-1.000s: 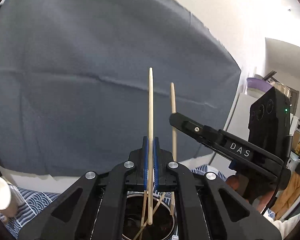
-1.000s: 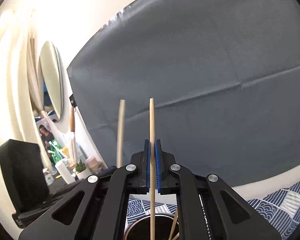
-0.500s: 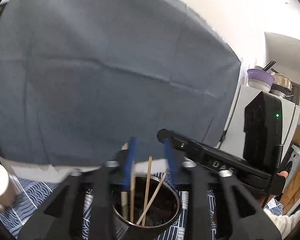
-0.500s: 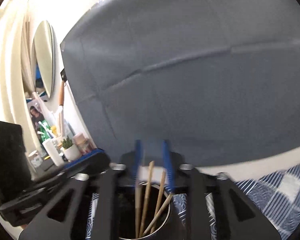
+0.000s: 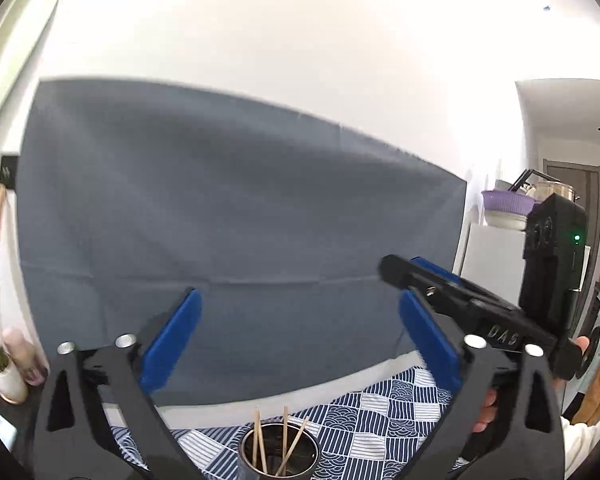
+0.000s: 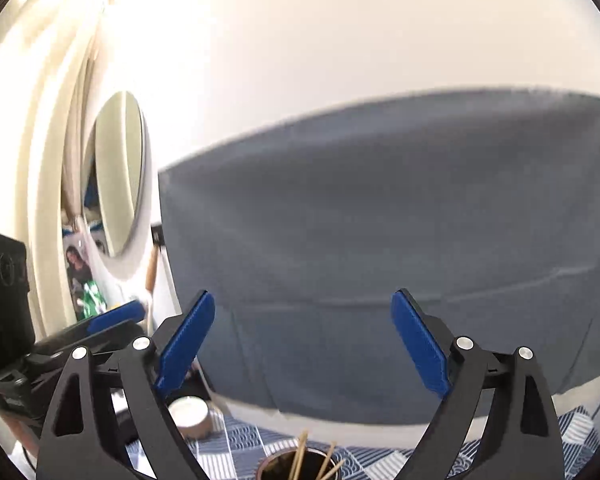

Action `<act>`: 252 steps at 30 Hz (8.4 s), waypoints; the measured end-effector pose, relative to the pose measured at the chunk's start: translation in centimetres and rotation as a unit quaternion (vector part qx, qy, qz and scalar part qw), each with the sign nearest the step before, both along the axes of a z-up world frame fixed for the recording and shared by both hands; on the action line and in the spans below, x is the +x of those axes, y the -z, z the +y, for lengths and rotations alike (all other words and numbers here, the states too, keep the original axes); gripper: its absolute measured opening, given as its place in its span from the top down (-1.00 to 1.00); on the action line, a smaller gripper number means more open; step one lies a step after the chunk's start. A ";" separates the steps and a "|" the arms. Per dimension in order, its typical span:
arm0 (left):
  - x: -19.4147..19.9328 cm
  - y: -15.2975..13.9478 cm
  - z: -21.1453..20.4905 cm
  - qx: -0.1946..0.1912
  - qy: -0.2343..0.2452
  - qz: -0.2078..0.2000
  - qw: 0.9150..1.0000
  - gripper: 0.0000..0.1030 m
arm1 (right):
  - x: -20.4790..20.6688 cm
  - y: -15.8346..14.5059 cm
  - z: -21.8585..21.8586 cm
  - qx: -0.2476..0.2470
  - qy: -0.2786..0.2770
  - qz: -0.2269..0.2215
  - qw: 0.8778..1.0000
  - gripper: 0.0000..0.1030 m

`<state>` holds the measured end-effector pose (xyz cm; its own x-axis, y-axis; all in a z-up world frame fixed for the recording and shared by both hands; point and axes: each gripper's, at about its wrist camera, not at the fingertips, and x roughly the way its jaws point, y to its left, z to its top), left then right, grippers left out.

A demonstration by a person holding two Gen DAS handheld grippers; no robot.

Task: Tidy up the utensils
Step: 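Move both open tools back down to the remaining wooden sticks, then close the right tool on one stick while the left tool grasps another stick, then lift the left tool's stick over the black cup while the right tool carries its stick there, then lower the left tool's stick into the cup and open it while the right tool releases its stick, then move both open tools back down to the remaining wooden sticks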

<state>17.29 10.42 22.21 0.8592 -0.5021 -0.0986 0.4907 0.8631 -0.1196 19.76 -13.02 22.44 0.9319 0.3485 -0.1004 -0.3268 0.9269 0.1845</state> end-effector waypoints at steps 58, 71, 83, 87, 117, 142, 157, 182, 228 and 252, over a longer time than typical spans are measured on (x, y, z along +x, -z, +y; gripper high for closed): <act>3.3 31.8 -5.9 0.254 0.118 0.437 0.855 -0.89 | -11.1 33.2 -3.6 -0.021 0.233 0.466 0.853 -0.82; 4.9 34.6 -10.7 0.283 0.110 0.456 0.836 -0.88 | -9.7 35.8 -1.5 -0.070 0.211 0.481 0.848 -0.83; 4.9 35.4 -12.5 0.338 0.077 0.434 0.832 -0.91 | -9.6 36.1 -0.4 -0.095 0.206 0.487 0.844 -0.83; 5.0 35.5 -12.5 0.335 0.058 0.440 0.831 -0.91 | -9.7 36.1 -1.5 -0.078 0.233 0.500 0.831 -0.83; 4.3 31.5 -1.9 0.225 -0.032 0.500 0.836 0.91 | -10.6 29.3 -7.4 -0.035 0.244 0.514 0.822 0.91; 3.4 17.6 4.8 0.134 -0.203 0.401 0.883 0.91 | -2.0 16.4 -3.9 -0.118 0.105 0.339 0.927 0.91; 5.4 8.9 3.8 0.059 -0.164 0.310 0.935 0.91 | 1.5 8.4 -0.6 -0.110 0.048 0.220 0.968 0.91; 12.5 12.0 2.1 -0.066 0.020 0.154 0.986 0.91 | 7.9 11.3 2.0 0.037 -0.081 0.108 0.990 0.91; 8.5 13.0 -0.6 0.032 -0.001 0.190 0.981 -0.11 | 4.0 16.2 1.3 -0.077 -0.027 0.190 0.978 0.27; 5.5 16.0 5.7 0.083 -0.027 0.320 0.943 -0.80 | -2.4 12.3 0.8 -0.138 0.061 0.242 0.959 -0.68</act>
<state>22.83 16.08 6.23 0.6210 -0.3908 -0.6794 0.3181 0.9179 -0.2373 17.35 -12.18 10.14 0.7854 0.1383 -0.6033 -0.1513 0.9880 0.0296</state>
